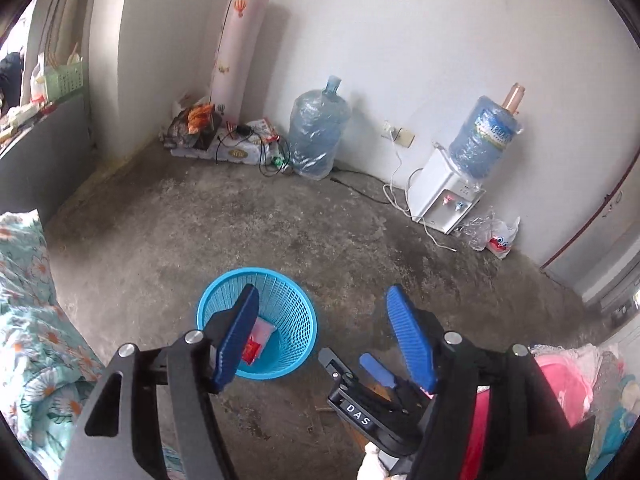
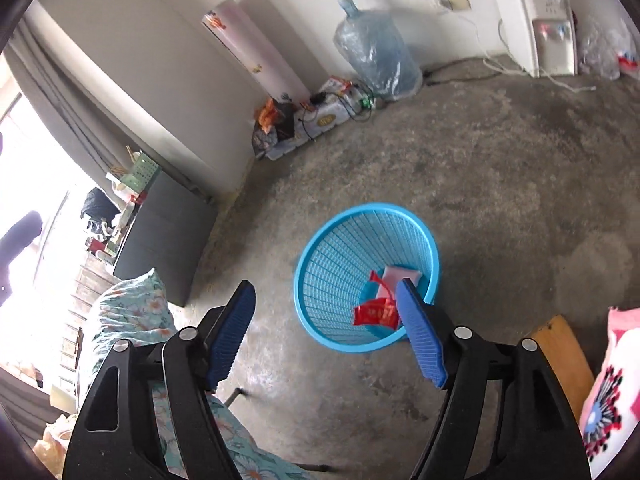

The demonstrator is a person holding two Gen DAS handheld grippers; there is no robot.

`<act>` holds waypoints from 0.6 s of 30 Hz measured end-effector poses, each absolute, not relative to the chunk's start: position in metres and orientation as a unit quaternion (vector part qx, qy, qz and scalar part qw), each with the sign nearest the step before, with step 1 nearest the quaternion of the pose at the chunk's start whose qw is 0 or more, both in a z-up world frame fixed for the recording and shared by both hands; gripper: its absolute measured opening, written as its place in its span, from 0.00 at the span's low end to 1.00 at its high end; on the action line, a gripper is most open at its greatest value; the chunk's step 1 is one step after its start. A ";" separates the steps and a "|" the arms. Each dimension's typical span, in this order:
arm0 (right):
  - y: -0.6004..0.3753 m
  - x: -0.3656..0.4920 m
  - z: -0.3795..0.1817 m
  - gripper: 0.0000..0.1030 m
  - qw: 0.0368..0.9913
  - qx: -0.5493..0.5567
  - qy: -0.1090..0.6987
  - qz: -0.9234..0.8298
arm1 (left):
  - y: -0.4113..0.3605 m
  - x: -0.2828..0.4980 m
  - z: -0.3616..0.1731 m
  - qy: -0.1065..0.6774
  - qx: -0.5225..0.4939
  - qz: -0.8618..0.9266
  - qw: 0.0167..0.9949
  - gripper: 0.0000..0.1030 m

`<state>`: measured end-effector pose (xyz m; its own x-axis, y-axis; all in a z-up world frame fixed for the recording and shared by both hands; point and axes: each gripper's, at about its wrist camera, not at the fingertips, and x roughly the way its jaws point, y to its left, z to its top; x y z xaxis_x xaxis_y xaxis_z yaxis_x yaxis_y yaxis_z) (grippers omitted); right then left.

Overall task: Collect trash
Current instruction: 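Bring both tools back toward the bed pile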

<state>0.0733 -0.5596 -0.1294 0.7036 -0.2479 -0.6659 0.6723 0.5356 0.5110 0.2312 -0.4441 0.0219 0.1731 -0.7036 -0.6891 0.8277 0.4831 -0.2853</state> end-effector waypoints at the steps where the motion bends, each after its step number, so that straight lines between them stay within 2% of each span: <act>1: -0.553 0.069 -0.116 0.79 0.843 0.379 0.257 -0.281 | -0.432 0.226 0.034 0.387 0.079 -0.506 0.766 0.66; 5: -0.525 0.057 -0.072 0.92 0.871 0.312 0.226 -0.305 | -0.381 0.205 0.075 0.354 0.063 -0.517 0.777 0.67; 11: -0.487 0.047 -0.025 0.92 0.897 0.216 0.211 -0.322 | -0.296 0.173 0.117 0.311 0.048 -0.514 0.798 0.73; 18: -0.449 0.049 0.010 0.92 0.913 0.142 0.214 -0.316 | -0.190 0.148 0.125 0.281 0.026 -0.468 0.837 0.76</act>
<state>0.0491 -0.4495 0.0101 0.7091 -0.5169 -0.4797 0.6379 0.7601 0.1240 0.1478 -0.1898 0.1247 0.4036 -0.7694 -0.4952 0.7986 0.5603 -0.2196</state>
